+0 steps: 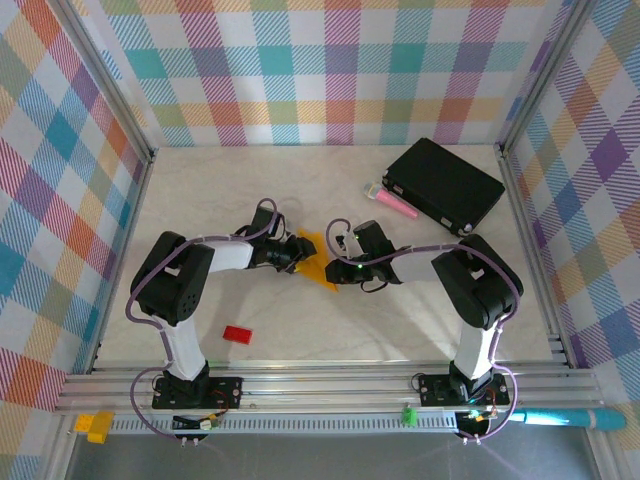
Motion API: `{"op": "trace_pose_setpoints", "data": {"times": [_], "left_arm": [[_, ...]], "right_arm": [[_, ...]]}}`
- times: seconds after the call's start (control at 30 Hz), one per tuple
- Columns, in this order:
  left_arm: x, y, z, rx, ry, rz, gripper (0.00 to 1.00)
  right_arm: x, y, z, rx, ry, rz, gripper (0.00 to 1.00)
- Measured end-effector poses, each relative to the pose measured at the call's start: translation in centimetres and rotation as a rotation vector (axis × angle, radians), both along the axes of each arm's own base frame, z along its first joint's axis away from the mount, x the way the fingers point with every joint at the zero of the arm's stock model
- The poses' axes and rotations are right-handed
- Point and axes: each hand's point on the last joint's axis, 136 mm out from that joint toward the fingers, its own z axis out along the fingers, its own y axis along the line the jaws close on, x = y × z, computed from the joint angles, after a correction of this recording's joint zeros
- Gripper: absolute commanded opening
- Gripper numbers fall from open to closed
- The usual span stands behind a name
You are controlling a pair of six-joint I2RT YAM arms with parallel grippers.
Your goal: Fold a paper plane with a square sheet of paper (pick it up from the middle)
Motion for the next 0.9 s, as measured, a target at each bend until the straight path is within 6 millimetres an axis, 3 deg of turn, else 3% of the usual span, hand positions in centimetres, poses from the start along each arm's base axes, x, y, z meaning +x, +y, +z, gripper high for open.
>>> {"op": "trace_pose_setpoints", "data": {"times": [0.4,0.67,0.9], "left_arm": [[-0.1,0.2,-0.3,0.020,0.004,-0.005,0.35],[-0.1,0.2,-0.3,0.018,0.002,-0.005,0.36],[-0.1,0.1,-0.3,0.016,0.002,-0.007,0.37]], "right_arm": [[0.0,0.6,0.8,0.022,0.028,0.012,0.17],[-0.3,0.4,-0.3,0.001,0.061,0.010,0.22],[0.0,0.4,-0.1,-0.002,0.062,0.008,0.26]]}}
